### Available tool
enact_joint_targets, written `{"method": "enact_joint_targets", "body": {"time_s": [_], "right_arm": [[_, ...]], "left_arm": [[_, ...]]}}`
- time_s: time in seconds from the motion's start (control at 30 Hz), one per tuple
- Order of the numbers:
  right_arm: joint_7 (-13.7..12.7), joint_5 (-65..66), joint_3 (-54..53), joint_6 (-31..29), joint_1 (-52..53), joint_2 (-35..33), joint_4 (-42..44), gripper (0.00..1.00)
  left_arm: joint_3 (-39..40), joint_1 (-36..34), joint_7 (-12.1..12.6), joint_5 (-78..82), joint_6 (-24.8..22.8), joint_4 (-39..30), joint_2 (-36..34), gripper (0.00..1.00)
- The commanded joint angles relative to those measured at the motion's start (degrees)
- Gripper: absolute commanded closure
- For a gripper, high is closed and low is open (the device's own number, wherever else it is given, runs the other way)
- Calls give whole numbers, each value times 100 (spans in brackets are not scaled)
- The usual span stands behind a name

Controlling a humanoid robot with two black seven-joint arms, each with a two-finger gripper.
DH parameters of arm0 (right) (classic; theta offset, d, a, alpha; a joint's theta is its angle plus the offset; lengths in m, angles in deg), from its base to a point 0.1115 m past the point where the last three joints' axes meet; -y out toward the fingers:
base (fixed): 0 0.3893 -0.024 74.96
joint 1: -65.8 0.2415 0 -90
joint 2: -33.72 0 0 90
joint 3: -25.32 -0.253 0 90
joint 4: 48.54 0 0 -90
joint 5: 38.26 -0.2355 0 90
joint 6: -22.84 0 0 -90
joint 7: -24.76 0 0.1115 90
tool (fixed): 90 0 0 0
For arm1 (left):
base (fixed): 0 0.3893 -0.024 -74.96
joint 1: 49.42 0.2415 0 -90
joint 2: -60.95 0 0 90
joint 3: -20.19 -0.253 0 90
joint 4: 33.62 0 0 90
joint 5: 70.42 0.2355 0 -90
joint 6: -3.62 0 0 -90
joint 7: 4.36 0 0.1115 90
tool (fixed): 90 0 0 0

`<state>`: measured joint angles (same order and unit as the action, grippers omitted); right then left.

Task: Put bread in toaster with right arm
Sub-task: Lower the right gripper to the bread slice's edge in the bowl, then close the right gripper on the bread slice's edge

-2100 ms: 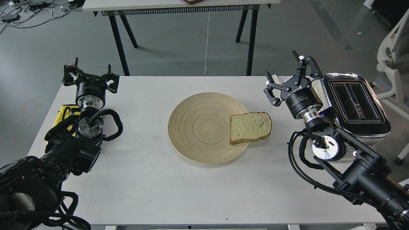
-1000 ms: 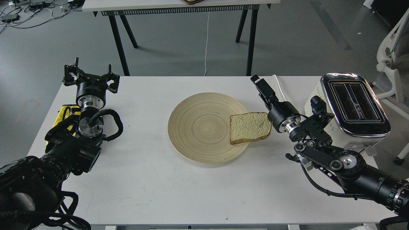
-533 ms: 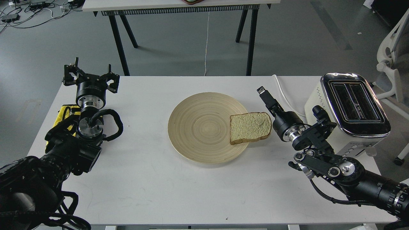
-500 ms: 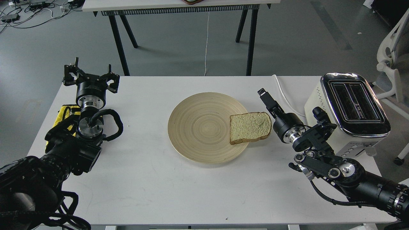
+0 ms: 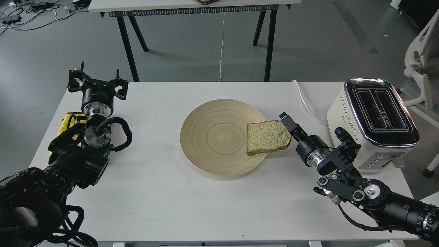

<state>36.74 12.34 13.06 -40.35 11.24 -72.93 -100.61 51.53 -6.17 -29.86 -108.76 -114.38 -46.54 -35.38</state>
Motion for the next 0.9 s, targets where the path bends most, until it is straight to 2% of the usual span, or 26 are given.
{"method": "enact_joint_targets", "body": {"time_s": [0.0,0.17,0.4,0.87], "right_arm": [[-2,-6,57,-1,-28,13,29,4],[-2,-15,66,-1,-107,31,56,6],[15,-6,153,-18,-143,48,30,28],[59,-15,277,-9,-134,75,30,56]], "left_arm": [[-5,0,0,2,0,0,0,0],[4,0,0,2,0,0,0,0],[4,0,0,2,0,0,0,0],[4,0,0,2,0,0,0,0]]}}
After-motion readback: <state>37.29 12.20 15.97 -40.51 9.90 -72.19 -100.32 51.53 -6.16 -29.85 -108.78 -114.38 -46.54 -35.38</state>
